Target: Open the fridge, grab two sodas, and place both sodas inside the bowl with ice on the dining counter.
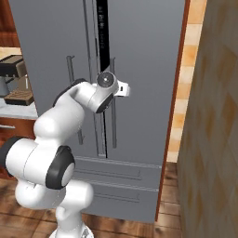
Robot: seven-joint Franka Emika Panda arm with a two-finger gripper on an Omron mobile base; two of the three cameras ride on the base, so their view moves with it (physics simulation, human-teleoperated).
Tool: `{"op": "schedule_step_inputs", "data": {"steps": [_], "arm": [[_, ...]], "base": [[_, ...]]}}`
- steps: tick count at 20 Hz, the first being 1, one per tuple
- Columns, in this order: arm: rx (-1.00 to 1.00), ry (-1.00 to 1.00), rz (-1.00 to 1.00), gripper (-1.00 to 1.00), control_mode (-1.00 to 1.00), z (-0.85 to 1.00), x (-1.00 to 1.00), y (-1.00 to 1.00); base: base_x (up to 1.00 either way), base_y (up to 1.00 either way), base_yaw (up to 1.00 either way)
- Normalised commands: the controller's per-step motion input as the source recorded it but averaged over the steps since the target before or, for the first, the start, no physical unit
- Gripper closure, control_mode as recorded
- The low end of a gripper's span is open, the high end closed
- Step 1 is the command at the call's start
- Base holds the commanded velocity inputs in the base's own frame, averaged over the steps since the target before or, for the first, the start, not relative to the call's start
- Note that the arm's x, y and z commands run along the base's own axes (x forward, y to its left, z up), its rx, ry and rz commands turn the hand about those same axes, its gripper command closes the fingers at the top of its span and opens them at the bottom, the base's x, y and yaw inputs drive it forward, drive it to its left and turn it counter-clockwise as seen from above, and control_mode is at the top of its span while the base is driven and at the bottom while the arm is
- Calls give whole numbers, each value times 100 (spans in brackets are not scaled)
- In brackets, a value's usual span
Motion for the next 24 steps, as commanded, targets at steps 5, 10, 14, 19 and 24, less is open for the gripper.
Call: {"op": "schedule_step_inputs", "data": {"steps": [5,10,14,19,24], "arm": [[0,0,3,-100,-100,-10,34,-6],[0,0,0,100,-100,-10,20,0],[0,1,-2,100,-100,0,0,-1],[0,1,-8,100,-100,0,-11,-25],[0,4,-14,100,-100,0,-32,-64]], "base": [[0,0,0],[0,0,0],[0,0,0],[0,0,0],[0,0,0]]}}
